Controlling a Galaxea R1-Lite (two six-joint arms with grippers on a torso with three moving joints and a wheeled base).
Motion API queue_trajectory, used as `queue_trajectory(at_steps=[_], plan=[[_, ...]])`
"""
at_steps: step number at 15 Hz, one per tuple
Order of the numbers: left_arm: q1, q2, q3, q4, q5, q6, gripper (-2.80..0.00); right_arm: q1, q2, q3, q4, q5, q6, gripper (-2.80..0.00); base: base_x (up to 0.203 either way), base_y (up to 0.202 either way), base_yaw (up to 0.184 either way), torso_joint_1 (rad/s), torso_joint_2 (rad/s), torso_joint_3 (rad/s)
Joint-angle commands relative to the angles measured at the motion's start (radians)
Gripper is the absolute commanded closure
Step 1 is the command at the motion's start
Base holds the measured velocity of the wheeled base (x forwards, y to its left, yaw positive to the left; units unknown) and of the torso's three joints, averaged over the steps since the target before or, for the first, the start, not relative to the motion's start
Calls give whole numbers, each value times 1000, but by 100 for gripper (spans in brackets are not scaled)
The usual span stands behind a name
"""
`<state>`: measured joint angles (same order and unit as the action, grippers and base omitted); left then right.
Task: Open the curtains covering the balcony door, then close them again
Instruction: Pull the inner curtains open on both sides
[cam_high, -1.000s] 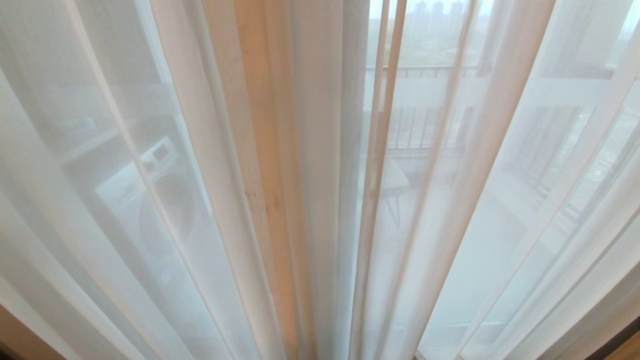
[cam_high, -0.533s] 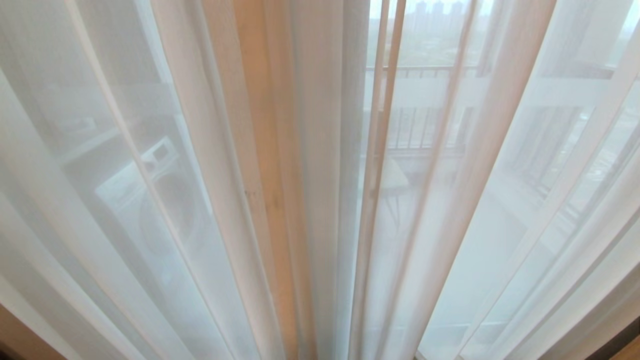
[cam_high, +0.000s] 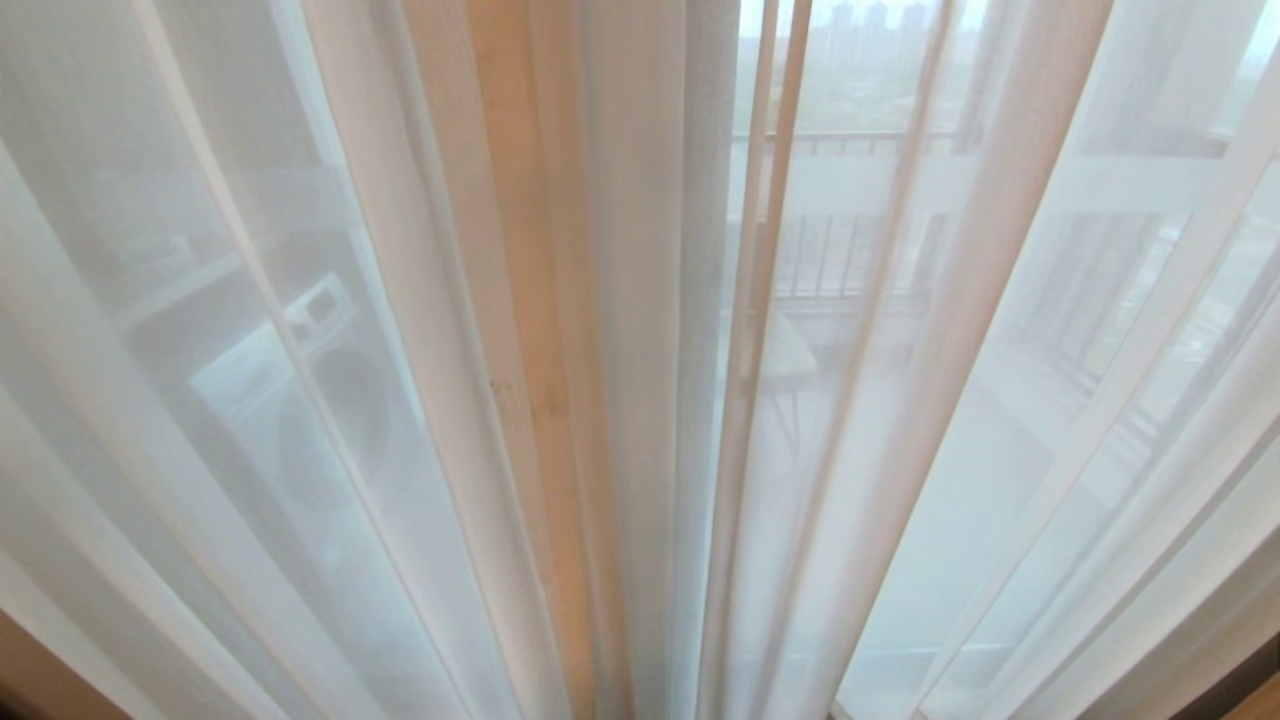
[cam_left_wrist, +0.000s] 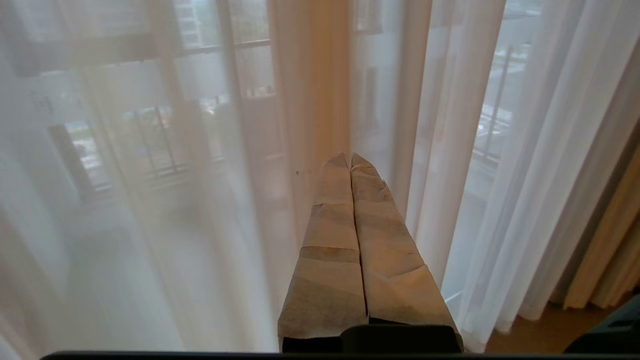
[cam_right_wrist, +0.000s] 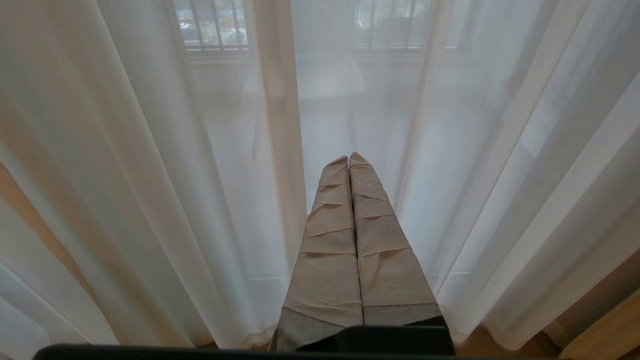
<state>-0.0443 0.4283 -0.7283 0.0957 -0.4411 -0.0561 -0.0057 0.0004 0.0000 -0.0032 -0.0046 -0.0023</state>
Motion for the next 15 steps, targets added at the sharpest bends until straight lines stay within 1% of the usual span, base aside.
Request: queue_trajectory(at_steps=[1,2,4,5,9,11,13,14,15], plan=[[-2,164,-98,1,-36,-7,0,0,0,0,0,0,-1,0,0,0,0,0,0,0],[-3,204,-138,0,-54,-9,0,0,0,0,0,0,-1,0,0,0,0,0,0,0],[-8,284,-216,-2,-112,-14,0,0,0,0,0,0,-1,0,0,0,0,0,0,0],[-22,311,-236,-4,-128,-16,-280,0,0,0,0,0,-1,0,0,0,0,0,0,0],[-166,419,-277,-51,-131,-17,-280,0,0,0,0,0,-1,0,0,0,0,0,0,0],[-210,509,-337,-57,-105,-16,-280,0,0,0,0,0,-1,0,0,0,0,0,0,0],[-264,613,-422,-58,-40,-15,-280,0,0,0,0,0,-1,0,0,0,0,0,0,0],[-317,669,-468,-59,20,-14,-280,0,0,0,-1,0,-1,0,0,0,0,0,0,0],[-367,723,-511,-59,101,-12,-280,0,0,0,-1,0,-1,0,0,0,0,0,0,0]])
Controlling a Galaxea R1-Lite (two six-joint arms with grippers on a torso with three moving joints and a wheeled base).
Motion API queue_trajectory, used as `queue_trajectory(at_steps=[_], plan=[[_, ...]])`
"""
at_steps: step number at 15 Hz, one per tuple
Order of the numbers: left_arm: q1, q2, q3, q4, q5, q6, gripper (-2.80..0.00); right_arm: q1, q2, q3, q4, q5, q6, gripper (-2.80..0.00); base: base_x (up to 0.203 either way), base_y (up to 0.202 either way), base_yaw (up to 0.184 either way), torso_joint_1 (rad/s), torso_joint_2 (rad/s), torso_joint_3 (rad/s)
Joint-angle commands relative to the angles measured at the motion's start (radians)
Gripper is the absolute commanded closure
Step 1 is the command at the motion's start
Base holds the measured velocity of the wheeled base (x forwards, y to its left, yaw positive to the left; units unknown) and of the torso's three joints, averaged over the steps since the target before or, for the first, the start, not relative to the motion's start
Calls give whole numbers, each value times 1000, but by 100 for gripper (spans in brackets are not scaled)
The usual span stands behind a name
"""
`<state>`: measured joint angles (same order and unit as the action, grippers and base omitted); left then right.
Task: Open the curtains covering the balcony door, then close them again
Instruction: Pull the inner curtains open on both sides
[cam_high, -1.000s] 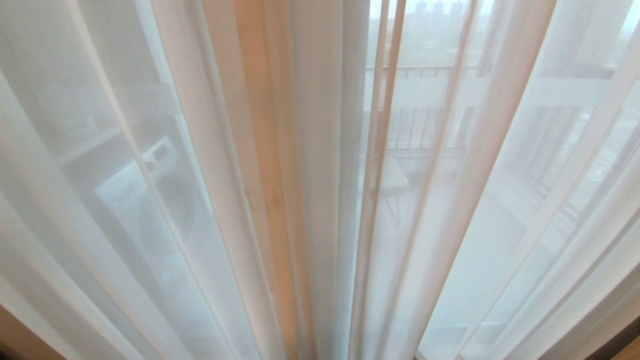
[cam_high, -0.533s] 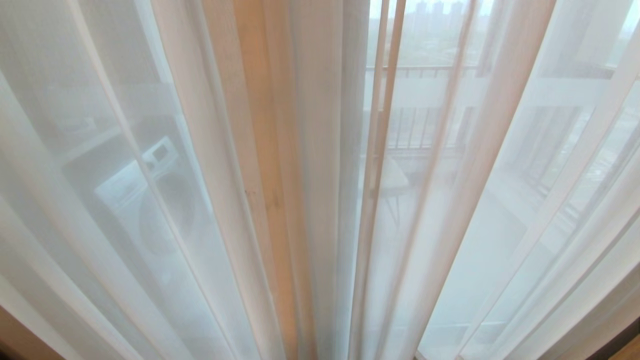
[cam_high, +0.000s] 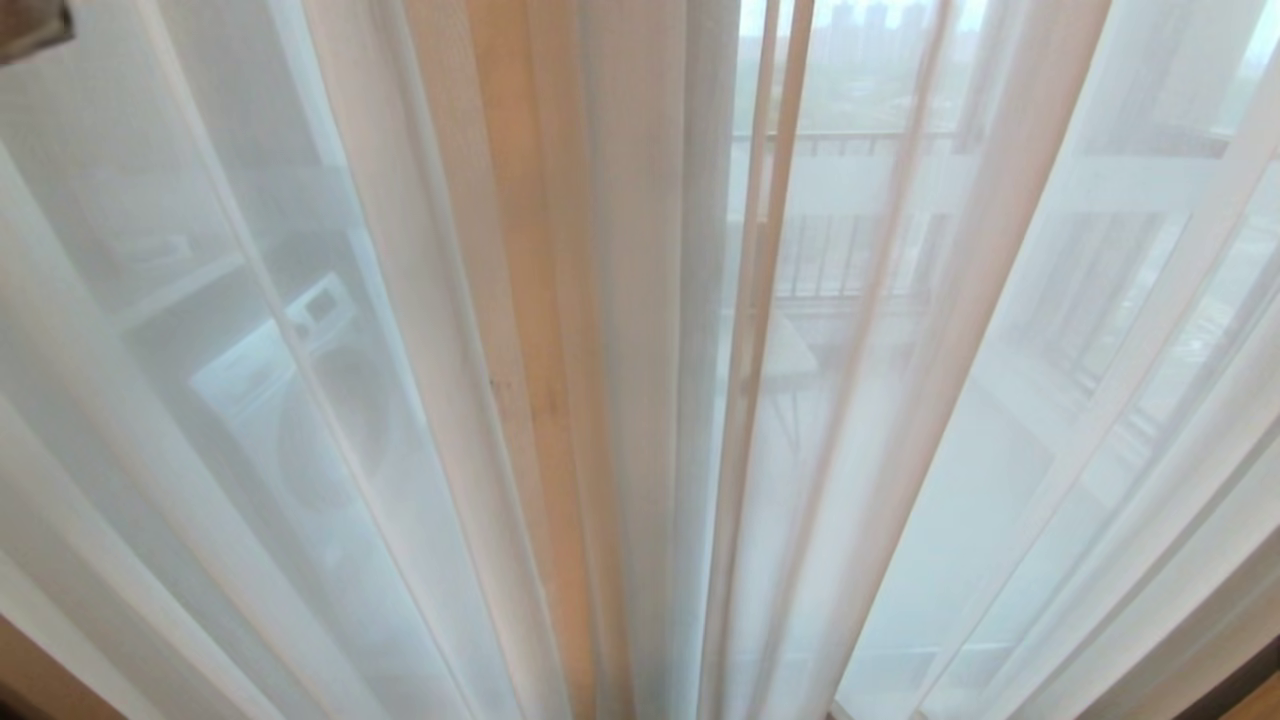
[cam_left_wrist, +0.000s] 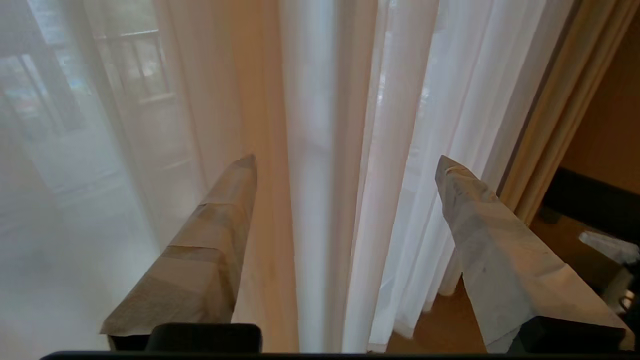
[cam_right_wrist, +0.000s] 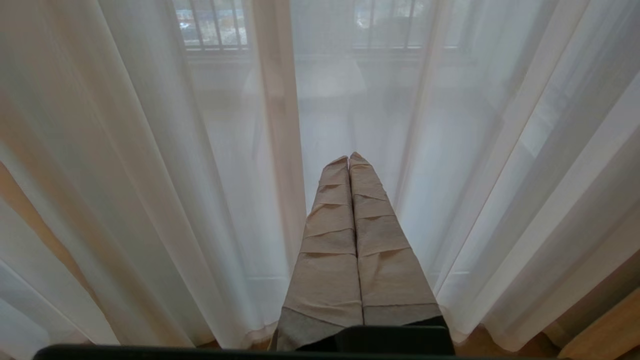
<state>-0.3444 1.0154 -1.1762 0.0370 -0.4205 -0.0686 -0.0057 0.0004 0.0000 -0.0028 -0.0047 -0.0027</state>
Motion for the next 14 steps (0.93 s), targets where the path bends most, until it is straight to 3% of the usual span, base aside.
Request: queue_trajectory(at_steps=[1,3,5,9,11,14], plan=[[-124,197,-117,-1,196,2,-280,0,0,0,-2,0,0,0,0,0,0,0,0,0],[-220,308,-221,-2,390,4,-280,0,0,0,0,0,0,0,0,0,0,0,0,0],[-262,409,-329,-2,500,6,-280,0,0,0,-1,0,0,0,0,0,0,0,0,0],[-270,537,-485,-2,552,30,-280,0,0,0,-2,0,0,0,0,0,0,0,0,0],[-269,586,-547,-2,608,41,-280,0,0,0,0,0,0,0,0,0,0,0,0,0],[-263,607,-566,-2,692,85,-280,0,0,0,0,0,0,0,0,0,0,0,0,0]])
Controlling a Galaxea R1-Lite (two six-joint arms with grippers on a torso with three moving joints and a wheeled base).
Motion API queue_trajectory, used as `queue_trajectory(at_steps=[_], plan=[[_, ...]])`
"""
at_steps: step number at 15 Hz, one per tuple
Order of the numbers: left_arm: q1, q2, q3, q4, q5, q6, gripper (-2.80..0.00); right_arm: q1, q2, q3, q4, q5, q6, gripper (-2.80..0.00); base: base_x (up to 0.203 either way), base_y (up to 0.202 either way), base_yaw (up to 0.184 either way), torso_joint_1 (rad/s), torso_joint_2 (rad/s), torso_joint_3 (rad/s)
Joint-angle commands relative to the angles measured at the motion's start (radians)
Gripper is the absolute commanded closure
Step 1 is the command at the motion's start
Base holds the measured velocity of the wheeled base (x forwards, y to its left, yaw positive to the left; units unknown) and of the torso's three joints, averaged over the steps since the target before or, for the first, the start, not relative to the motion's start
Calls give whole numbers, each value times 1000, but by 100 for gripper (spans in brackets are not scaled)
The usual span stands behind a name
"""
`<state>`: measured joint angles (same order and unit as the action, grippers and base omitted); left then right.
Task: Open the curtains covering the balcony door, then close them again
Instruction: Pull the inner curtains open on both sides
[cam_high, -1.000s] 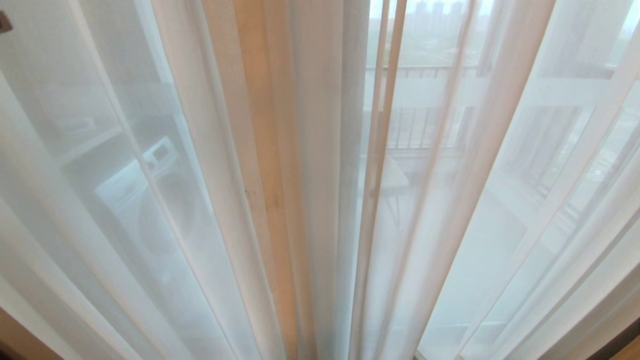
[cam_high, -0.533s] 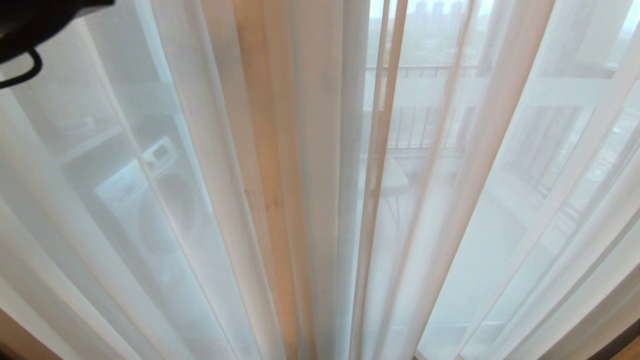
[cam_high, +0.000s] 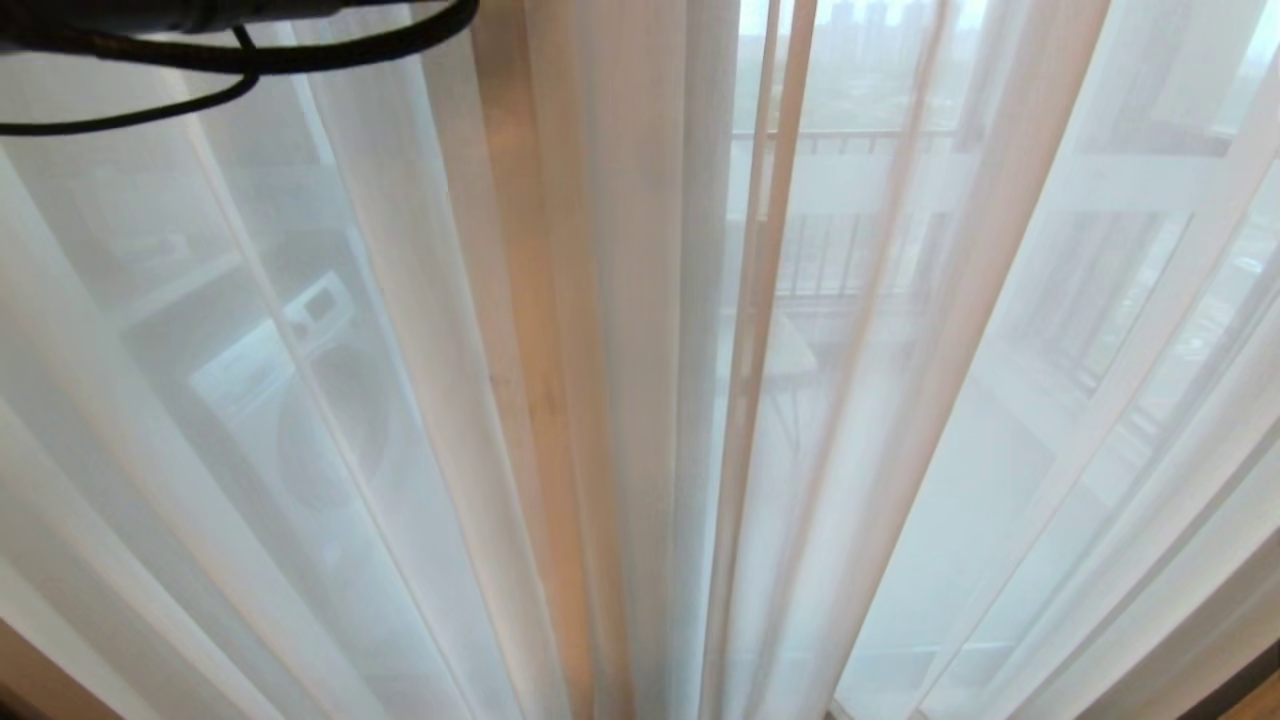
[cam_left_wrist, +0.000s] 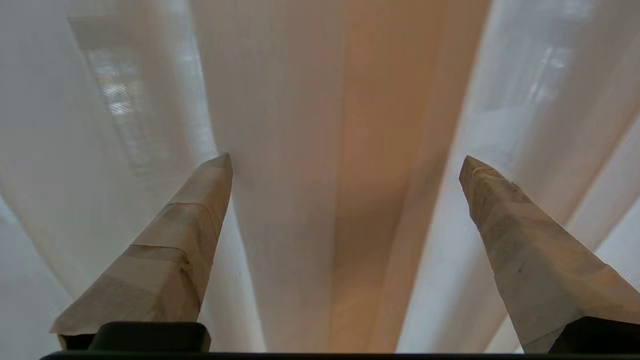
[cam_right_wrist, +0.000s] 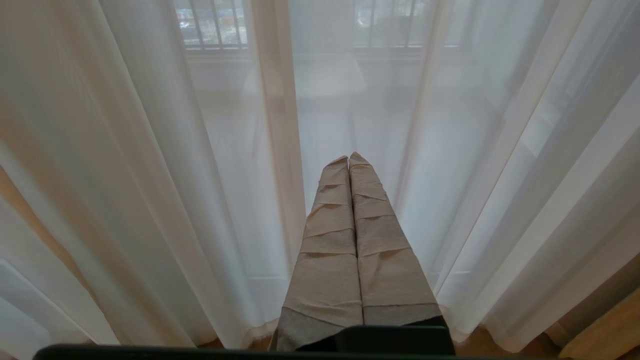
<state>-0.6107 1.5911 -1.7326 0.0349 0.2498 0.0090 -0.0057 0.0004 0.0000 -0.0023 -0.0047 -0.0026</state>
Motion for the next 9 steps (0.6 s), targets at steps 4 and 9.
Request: queue_trajectory(at_steps=[4,9], plan=[[11,36,-10,0,105,20,-280,0,0,0,-1,0,0,0,0,0,0,0,0,0],[33,71,-49,-54,187,63,-280,0,0,0,-2,0,0,0,0,0,0,0,0,0]])
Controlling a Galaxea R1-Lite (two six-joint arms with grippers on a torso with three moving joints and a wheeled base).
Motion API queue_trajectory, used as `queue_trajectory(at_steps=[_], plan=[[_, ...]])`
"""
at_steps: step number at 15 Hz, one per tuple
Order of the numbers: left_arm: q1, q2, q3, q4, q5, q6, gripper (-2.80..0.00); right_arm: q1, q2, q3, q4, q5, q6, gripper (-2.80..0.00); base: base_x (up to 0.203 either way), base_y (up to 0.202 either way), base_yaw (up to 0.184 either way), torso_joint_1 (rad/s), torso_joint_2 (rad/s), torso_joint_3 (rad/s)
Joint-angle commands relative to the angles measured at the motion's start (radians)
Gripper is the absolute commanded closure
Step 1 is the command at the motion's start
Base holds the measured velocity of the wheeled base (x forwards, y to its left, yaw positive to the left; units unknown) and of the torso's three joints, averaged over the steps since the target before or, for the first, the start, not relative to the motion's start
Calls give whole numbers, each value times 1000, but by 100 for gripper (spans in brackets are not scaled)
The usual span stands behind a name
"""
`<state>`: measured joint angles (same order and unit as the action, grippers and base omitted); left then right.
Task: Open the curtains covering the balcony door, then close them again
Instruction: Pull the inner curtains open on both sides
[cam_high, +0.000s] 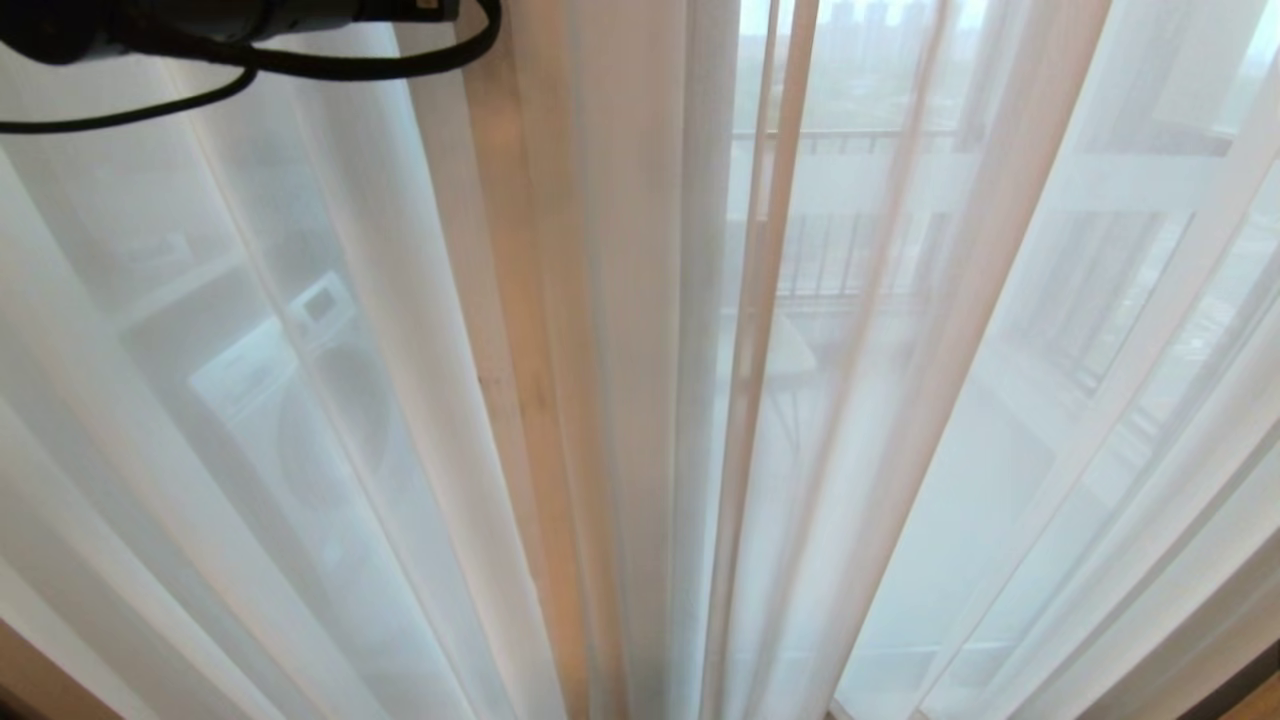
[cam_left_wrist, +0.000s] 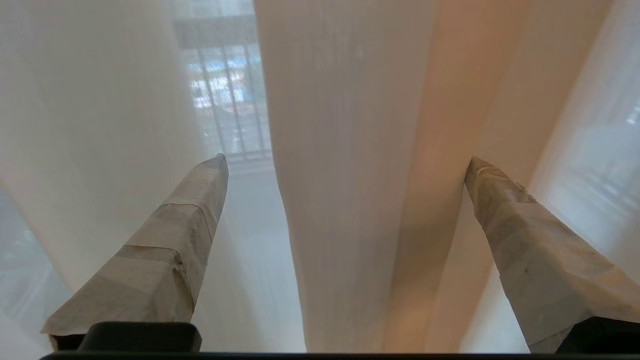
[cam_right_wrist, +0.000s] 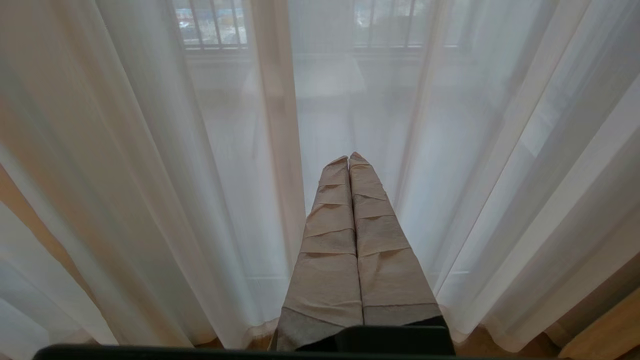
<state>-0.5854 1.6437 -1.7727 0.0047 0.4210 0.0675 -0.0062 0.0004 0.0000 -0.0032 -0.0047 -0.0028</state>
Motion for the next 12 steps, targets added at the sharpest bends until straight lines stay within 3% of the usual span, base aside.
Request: queue_trajectory(at_steps=[1,6,12], plan=[[15,32,-10,-64,37,18,-280,0,0,0,0,0,0,0,0,0,0,0,0,0],[44,67,-7,-107,130,52,-280,0,0,0,0,0,0,0,0,0,0,0,0,0],[102,73,-8,-113,147,51,-280,0,0,0,0,0,0,0,0,0,0,0,0,0]])
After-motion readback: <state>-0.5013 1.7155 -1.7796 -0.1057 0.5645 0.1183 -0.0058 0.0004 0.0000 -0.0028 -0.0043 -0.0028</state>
